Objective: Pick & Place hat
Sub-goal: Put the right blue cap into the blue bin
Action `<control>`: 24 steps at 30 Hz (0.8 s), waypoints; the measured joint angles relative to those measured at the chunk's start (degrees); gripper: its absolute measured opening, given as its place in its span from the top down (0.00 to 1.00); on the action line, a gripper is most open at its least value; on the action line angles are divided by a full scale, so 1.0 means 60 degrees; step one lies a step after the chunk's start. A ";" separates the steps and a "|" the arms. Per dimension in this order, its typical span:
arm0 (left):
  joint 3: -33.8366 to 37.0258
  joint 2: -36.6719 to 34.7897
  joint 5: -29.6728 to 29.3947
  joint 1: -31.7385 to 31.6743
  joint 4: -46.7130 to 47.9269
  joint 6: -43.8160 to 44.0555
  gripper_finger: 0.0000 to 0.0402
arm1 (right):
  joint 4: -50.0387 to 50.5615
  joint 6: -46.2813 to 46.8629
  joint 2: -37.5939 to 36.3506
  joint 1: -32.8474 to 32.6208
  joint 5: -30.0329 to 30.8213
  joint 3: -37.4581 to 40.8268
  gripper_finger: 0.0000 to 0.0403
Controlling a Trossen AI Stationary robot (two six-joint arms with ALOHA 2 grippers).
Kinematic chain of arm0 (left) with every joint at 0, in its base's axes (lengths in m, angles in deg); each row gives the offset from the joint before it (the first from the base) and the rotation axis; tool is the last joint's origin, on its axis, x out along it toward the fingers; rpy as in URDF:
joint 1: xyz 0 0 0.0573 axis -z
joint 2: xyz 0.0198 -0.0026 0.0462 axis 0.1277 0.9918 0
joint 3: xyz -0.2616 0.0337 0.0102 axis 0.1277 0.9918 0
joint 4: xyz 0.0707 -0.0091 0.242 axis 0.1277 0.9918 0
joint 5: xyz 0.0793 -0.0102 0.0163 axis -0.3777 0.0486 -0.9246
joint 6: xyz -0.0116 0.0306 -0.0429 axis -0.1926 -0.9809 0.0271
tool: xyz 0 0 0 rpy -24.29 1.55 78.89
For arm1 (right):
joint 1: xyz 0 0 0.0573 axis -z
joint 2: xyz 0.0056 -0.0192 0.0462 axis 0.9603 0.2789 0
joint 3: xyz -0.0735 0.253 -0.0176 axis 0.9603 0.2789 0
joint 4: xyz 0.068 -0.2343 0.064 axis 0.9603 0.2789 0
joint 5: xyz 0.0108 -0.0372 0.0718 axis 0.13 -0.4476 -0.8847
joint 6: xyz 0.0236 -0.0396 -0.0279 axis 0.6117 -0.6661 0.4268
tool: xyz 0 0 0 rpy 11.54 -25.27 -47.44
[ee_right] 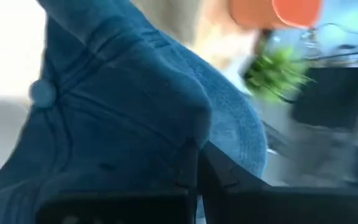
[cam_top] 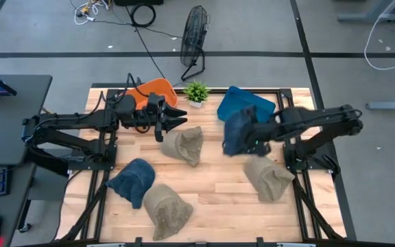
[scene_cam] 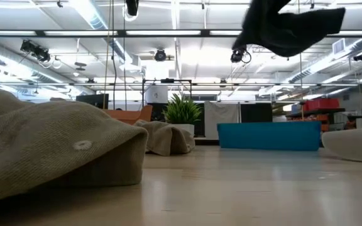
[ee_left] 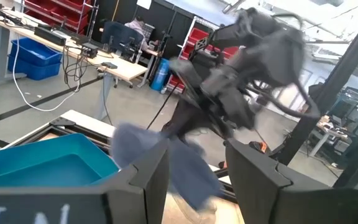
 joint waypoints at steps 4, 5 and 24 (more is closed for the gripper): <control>0.0002 0.0000 -0.0001 0.0000 -0.0042 0.0000 0.60 | 0.0327 -0.2094 -0.0395 0.1061 0.0444 0.0000 0.99; 0.0001 0.0000 -0.0001 0.0000 -0.0049 0.0000 0.60 | 0.0339 -0.2729 -0.0461 0.1333 0.0435 0.0000 1.00; 0.0000 0.0000 -0.0035 0.0000 -0.0068 0.0248 0.60 | -0.2934 -0.9176 -0.0512 0.5379 -0.0501 0.2729 1.00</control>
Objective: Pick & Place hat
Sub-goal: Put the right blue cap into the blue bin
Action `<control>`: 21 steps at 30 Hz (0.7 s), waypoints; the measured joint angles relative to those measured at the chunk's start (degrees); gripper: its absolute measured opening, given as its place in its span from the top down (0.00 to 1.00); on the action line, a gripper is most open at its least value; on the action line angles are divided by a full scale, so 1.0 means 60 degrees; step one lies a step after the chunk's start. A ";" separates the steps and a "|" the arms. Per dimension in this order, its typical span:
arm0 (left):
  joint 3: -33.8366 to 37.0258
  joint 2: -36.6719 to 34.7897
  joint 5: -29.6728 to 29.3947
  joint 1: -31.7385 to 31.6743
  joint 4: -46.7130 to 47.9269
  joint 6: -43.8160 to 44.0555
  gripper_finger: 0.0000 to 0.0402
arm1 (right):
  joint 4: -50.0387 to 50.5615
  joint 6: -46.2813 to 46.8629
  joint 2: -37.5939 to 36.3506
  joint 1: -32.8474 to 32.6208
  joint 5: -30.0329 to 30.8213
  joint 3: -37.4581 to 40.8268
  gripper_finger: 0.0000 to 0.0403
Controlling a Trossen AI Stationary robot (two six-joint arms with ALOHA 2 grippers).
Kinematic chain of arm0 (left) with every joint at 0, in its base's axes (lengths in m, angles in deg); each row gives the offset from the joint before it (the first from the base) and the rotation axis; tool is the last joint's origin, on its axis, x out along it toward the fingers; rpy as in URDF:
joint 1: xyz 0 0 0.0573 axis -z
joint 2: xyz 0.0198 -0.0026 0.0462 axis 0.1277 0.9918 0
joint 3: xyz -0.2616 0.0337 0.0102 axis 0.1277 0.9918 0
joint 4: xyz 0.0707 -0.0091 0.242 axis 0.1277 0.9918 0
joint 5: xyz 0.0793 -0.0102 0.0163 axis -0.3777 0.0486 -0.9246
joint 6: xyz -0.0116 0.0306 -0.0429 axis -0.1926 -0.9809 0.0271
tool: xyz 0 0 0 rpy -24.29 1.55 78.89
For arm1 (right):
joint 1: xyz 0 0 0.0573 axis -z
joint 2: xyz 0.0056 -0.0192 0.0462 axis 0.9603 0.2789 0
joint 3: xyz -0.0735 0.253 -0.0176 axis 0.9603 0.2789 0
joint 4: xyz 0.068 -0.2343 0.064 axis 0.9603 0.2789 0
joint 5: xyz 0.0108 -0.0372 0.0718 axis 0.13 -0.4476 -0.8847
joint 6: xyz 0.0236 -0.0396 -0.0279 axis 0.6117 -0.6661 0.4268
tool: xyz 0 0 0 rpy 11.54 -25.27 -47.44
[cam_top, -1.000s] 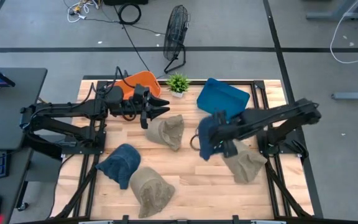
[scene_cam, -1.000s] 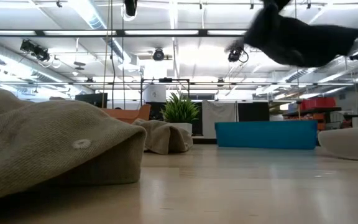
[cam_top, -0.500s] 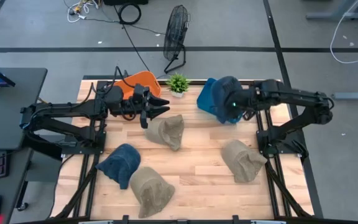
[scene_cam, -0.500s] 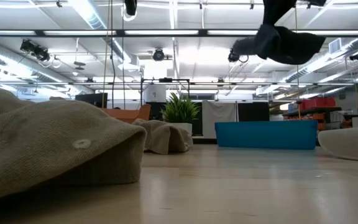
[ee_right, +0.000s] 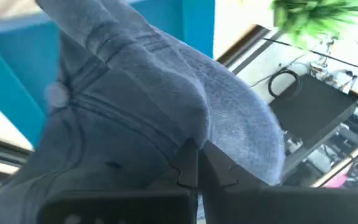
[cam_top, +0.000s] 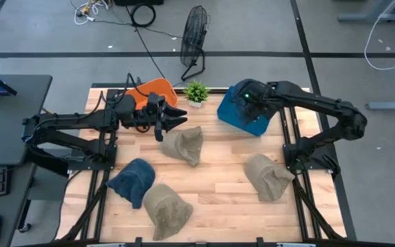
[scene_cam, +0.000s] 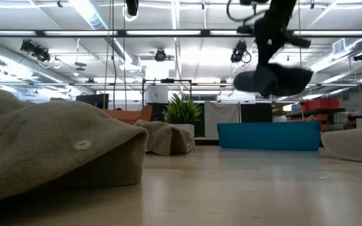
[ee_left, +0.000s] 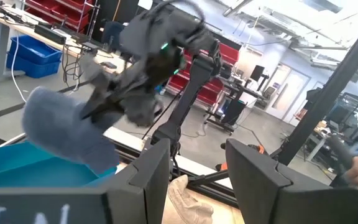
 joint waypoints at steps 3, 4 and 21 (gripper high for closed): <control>0.0002 0.0000 0.0001 0.0003 0.0000 0.0000 0.60 | -0.1177 -0.0849 0.0000 0.0528 -0.0015 0.1004 1.00; 0.0002 0.0000 -0.0002 0.0000 0.0000 0.0000 0.60 | -0.1385 -0.1170 0.0000 0.0686 -0.0005 0.1300 1.00; 0.0002 0.0000 -0.0005 -0.0002 0.0004 -0.0007 0.60 | -0.2836 -0.4039 0.0000 0.1449 -0.1981 0.3669 1.00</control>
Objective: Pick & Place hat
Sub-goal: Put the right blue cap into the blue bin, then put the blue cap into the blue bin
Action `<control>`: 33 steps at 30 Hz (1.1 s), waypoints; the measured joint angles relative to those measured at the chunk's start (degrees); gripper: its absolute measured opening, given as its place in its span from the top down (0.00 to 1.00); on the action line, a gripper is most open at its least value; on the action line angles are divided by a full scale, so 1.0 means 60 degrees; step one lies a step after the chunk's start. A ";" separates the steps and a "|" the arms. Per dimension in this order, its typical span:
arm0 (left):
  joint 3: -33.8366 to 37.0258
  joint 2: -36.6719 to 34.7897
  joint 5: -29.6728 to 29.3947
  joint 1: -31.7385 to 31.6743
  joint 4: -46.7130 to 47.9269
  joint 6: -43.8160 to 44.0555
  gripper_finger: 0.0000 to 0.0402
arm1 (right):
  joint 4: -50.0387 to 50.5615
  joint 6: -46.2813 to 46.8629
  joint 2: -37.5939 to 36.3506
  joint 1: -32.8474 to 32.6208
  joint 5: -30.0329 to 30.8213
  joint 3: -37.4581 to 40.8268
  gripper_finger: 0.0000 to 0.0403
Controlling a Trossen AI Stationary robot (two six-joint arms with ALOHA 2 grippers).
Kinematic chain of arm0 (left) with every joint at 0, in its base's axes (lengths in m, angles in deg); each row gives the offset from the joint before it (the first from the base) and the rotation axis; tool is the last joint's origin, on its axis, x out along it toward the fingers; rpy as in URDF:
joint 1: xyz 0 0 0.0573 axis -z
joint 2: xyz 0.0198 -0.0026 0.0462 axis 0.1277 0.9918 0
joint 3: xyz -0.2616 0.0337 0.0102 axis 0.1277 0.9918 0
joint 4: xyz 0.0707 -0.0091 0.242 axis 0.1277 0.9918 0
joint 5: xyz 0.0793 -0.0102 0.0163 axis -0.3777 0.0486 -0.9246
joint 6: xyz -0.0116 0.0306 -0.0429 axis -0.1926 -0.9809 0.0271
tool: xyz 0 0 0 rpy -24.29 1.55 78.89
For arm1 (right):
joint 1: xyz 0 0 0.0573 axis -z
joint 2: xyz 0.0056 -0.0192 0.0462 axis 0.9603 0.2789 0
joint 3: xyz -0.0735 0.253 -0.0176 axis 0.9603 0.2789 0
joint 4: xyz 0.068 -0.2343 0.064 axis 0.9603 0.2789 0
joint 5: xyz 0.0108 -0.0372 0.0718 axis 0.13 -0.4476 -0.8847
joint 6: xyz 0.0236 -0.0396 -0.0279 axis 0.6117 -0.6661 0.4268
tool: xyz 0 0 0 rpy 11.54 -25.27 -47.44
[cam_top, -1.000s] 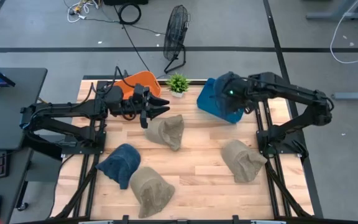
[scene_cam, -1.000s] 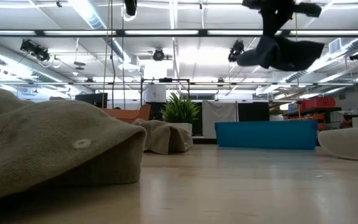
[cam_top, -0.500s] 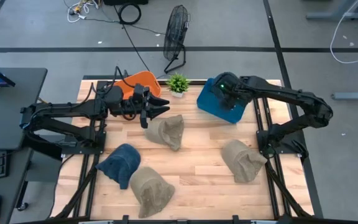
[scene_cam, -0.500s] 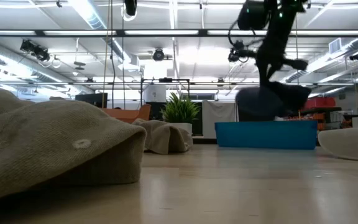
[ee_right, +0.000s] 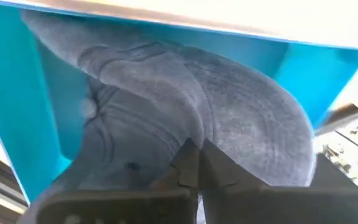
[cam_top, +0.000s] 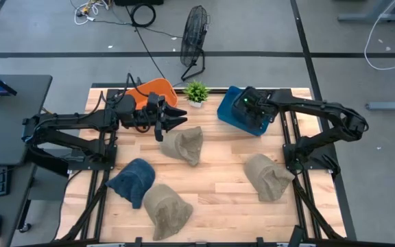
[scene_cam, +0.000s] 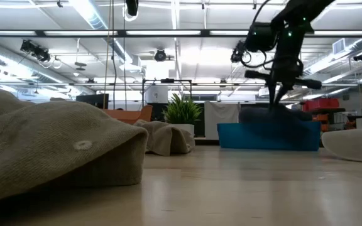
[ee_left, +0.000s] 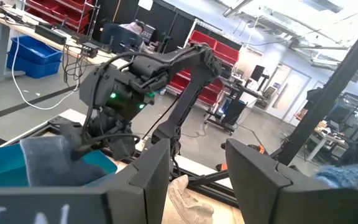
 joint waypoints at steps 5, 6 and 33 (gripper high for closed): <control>-0.0003 0.0000 0.0003 0.0002 0.0000 0.0004 0.60 | -0.0347 0.0915 0.0000 0.0029 -0.0110 0.0751 0.97; -0.0002 0.0000 0.0003 0.0002 0.0000 0.0004 0.60 | -0.0353 0.1322 0.0000 0.0035 -0.0128 0.0850 0.96; -0.3400 0.0381 0.0121 0.0492 0.8157 0.0014 0.60 | 0.2040 0.8137 -0.0036 -0.1355 -0.1399 -0.1742 0.96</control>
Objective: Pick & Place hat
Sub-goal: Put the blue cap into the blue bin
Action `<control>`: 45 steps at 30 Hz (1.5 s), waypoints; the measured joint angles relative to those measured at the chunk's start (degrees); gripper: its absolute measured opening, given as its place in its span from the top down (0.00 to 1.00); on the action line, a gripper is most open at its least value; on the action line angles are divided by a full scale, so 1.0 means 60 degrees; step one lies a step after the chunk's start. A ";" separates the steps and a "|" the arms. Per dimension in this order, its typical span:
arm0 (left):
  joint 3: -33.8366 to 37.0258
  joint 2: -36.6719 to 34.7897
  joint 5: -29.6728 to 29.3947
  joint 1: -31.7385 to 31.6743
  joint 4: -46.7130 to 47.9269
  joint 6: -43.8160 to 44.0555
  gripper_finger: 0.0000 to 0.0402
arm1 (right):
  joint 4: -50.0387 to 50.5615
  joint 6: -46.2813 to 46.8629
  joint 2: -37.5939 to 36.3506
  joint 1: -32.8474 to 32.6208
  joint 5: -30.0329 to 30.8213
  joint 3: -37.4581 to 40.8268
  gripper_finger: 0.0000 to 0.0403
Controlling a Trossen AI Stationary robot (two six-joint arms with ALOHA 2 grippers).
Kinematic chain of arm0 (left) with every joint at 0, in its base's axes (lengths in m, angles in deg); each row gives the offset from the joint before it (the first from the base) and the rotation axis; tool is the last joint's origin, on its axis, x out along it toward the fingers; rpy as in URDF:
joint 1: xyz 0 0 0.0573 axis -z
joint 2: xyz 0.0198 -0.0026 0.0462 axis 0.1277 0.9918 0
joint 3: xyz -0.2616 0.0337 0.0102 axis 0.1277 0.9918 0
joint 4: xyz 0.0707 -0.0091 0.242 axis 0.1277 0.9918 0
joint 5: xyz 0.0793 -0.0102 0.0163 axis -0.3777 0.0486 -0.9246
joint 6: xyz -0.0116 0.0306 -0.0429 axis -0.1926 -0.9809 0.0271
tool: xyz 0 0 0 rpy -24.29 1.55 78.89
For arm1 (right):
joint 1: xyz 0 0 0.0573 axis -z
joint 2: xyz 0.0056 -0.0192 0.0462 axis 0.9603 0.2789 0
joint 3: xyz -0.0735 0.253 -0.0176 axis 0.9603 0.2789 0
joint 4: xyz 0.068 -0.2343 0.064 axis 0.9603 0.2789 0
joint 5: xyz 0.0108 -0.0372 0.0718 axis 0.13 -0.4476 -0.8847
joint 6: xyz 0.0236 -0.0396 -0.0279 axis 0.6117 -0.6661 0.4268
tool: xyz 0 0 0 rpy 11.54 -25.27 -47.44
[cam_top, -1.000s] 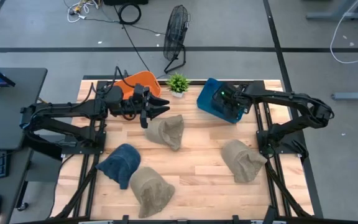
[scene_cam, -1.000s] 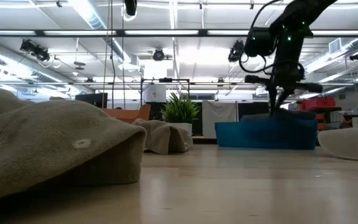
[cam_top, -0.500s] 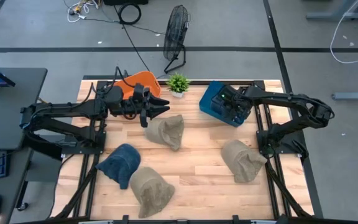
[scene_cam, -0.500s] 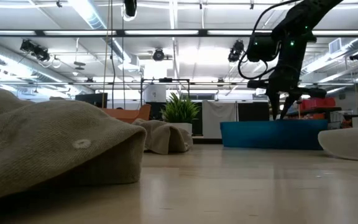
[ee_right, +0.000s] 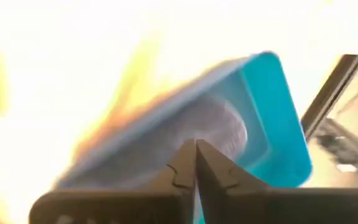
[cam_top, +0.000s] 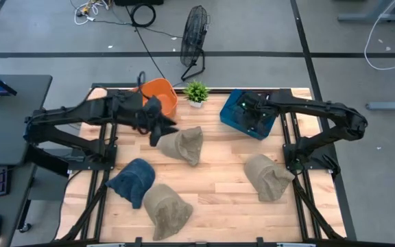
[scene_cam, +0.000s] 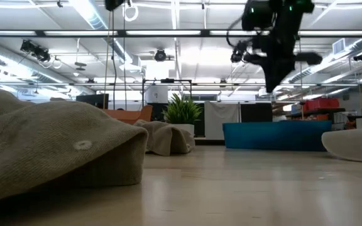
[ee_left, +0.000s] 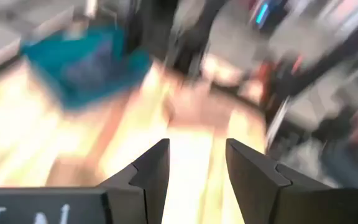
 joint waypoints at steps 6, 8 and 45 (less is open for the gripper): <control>-0.1936 0.0634 -0.0005 0.1123 0.4980 0.0485 0.60 | 0.0467 0.3421 -0.0001 -0.0537 -0.3205 -0.1796 0.93; -0.1971 0.0820 -0.0001 0.1618 0.5945 0.0762 0.60 | 0.0289 0.3767 -0.0004 -0.0739 -0.4225 -0.2178 0.93; 0.4915 0.1240 0.1522 0.3765 0.5882 0.2156 0.60 | -0.4635 0.9420 0.0104 -0.1701 -0.4933 -0.2565 0.93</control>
